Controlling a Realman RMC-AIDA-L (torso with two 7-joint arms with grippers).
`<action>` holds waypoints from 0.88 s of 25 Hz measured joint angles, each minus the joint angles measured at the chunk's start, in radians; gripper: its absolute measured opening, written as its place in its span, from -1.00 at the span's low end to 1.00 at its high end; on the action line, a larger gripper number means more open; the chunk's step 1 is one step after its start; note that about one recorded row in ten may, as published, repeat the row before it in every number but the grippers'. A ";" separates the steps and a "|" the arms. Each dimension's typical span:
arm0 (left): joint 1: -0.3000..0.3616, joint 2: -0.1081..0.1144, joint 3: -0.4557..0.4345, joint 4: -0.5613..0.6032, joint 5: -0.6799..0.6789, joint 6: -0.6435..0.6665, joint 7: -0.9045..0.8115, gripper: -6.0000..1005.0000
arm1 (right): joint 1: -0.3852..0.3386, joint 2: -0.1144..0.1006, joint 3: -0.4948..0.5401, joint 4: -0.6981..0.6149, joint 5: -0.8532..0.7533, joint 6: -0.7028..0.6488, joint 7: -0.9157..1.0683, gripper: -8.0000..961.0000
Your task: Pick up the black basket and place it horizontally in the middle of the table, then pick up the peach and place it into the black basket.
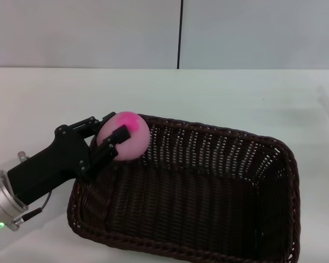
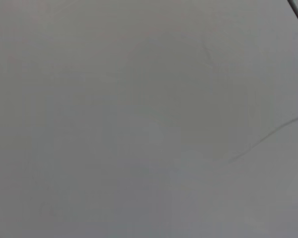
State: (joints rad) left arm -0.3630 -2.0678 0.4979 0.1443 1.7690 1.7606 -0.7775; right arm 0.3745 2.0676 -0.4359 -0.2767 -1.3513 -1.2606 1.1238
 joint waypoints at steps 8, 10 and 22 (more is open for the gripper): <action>0.006 0.000 -0.010 -0.014 -0.009 -0.017 0.001 -0.26 | 0.008 0.001 0.001 0.009 0.000 0.002 -0.013 0.31; 0.006 0.000 -0.013 -0.014 -0.010 -0.016 0.001 -0.10 | 0.009 0.002 0.002 0.010 0.001 0.003 -0.013 0.31; 0.054 0.001 -0.371 -0.052 -0.015 0.018 0.023 0.39 | -0.009 0.005 0.066 0.004 0.012 -0.044 -0.013 0.31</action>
State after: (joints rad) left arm -0.3090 -2.0670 0.1269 0.0925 1.7541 1.7790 -0.7545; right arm 0.3652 2.0725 -0.3696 -0.2723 -1.3391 -1.3041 1.1106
